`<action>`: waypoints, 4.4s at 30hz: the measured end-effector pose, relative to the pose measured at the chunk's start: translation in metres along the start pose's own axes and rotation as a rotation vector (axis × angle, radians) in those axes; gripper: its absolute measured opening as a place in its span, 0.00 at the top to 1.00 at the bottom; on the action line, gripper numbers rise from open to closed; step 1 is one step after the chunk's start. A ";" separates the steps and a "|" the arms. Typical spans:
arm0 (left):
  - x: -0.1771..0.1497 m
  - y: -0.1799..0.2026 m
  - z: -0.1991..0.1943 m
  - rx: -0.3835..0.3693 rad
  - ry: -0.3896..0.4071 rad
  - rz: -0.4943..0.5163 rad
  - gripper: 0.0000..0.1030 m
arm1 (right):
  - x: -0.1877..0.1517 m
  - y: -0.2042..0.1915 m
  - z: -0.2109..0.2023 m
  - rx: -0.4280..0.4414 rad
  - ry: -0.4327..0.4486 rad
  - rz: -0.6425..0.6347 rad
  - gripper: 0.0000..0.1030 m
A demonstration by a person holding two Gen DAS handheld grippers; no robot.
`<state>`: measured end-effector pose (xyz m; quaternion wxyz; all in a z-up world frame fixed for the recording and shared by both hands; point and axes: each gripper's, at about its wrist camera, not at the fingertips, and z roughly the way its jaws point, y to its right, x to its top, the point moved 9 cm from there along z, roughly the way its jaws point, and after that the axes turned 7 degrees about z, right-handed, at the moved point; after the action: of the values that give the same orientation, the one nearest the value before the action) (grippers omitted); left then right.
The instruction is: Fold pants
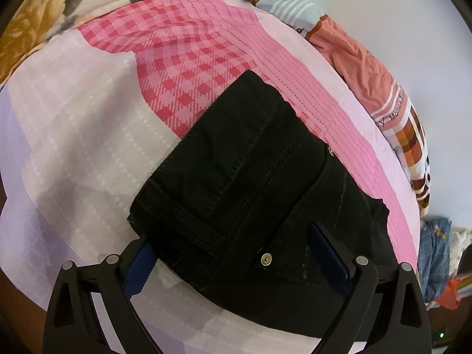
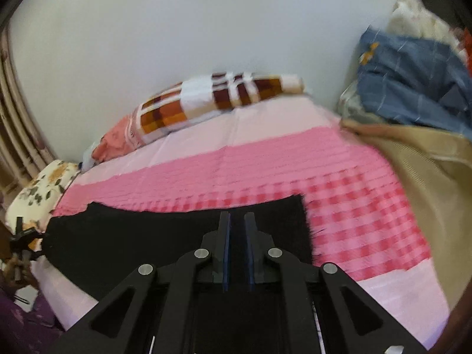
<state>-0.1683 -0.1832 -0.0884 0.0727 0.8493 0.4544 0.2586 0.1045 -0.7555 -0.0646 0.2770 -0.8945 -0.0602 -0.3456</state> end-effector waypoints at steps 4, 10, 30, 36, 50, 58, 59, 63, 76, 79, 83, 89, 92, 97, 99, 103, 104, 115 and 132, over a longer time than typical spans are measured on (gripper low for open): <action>0.000 0.001 0.000 0.006 0.003 0.018 0.07 | 0.005 0.001 0.032 0.046 -0.056 0.073 0.42; 0.002 -0.002 -0.001 -0.032 0.020 -0.002 0.07 | 0.011 0.060 0.069 -0.018 -0.159 0.349 0.35; 0.035 -0.001 -0.072 -0.030 0.336 0.171 0.07 | -0.047 -0.345 0.203 0.449 -0.468 -0.492 0.44; 0.025 -0.001 -0.073 -0.028 0.323 0.222 0.07 | -0.067 -0.366 0.253 0.466 -0.634 -0.553 0.44; 0.012 -0.028 -0.040 0.008 0.235 0.174 0.07 | -0.083 -0.394 0.281 0.378 -0.569 -0.697 0.92; 0.011 -0.044 -0.032 0.039 0.218 0.146 0.07 | -0.072 -0.379 0.303 0.396 -0.511 -0.505 0.95; 0.011 -0.046 -0.030 0.037 0.215 0.139 0.07 | -0.072 -0.378 0.303 0.412 -0.520 -0.481 0.95; 0.012 -0.051 -0.027 0.039 0.211 0.116 0.07 | -0.067 -0.373 0.306 0.504 -0.580 -0.326 0.82; 0.016 -0.048 -0.026 0.055 0.216 0.148 0.07 | -0.034 -0.337 0.309 0.426 -0.490 -0.131 0.58; 0.014 -0.049 -0.019 0.066 0.188 0.155 0.07 | -0.017 -0.339 0.289 0.460 -0.431 -0.102 0.58; 0.016 -0.051 -0.022 0.052 0.206 0.131 0.07 | -0.019 -0.360 0.267 0.542 -0.439 -0.139 0.58; 0.013 -0.049 -0.011 0.067 0.182 0.163 0.07 | -0.060 -0.370 0.298 0.461 -0.554 -0.200 0.53; 0.013 -0.050 -0.008 0.067 0.180 0.164 0.07 | -0.050 -0.349 0.302 0.420 -0.528 -0.100 0.53; 0.018 -0.050 -0.020 0.075 0.205 0.159 0.07 | 0.000 -0.277 0.231 0.461 -0.382 0.101 0.52; 0.020 -0.048 -0.026 0.077 0.220 0.158 0.07 | 0.008 -0.231 0.184 0.438 -0.333 0.133 0.50; 0.020 -0.031 -0.035 0.054 0.222 0.194 0.07 | -0.002 -0.137 0.090 0.275 -0.243 0.143 0.46; 0.019 -0.027 -0.036 0.049 0.221 0.203 0.07 | -0.007 -0.113 0.067 0.217 -0.218 0.153 0.46; 0.000 0.035 -0.037 0.025 0.207 0.384 0.07 | -0.102 0.084 -0.071 -0.054 0.015 0.584 0.45; -0.004 0.028 -0.045 -0.073 0.202 0.295 0.07 | -0.114 0.077 -0.023 0.095 0.040 0.699 0.58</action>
<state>-0.1726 -0.2075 -0.0418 0.0190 0.8733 0.3202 0.3667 0.0281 -0.8228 -0.1592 0.4209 -0.8402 0.2389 -0.2444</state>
